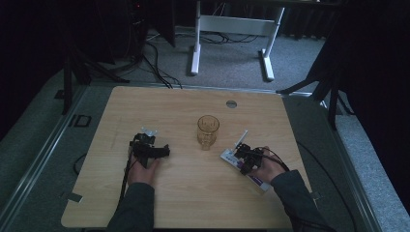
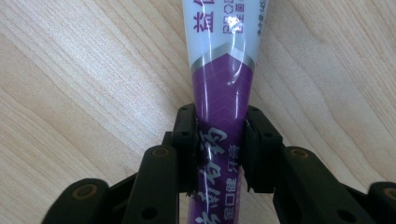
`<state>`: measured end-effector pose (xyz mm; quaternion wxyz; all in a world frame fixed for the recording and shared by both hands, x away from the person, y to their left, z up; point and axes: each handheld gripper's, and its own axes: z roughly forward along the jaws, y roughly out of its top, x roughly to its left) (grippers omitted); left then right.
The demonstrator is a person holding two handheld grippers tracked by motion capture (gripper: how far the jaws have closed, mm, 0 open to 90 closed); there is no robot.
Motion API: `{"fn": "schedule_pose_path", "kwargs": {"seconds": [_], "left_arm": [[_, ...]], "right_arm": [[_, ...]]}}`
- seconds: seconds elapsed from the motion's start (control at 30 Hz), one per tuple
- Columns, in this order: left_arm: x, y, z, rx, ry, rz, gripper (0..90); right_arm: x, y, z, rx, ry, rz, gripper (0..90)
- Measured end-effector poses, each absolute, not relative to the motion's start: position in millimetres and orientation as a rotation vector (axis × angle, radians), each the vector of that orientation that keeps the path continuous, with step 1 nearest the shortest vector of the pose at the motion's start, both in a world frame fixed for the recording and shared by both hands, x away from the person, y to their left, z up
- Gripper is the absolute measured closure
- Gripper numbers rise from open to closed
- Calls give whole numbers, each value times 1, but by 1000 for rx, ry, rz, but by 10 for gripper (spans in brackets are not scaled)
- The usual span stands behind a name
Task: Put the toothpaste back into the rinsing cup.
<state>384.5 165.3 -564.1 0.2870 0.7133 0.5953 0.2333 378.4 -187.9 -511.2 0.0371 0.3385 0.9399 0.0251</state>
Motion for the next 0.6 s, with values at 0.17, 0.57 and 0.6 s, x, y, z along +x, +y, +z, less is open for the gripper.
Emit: {"fn": "schedule_pose_path", "kwargs": {"seconds": [0.17, 0.57, 0.6], "left_arm": [[384, 165, -564, 1906, 1590, 623, 27], [385, 165, -564, 1905, 1590, 623, 27], [385, 165, -564, 1906, 1590, 624, 27]], "right_arm": [[377, -187, -510, 1028, 2882, 87, 707], [372, -188, -492, 1021, 2831, 184, 715], [372, -189, -491, 1024, 2824, 194, 715]]}}
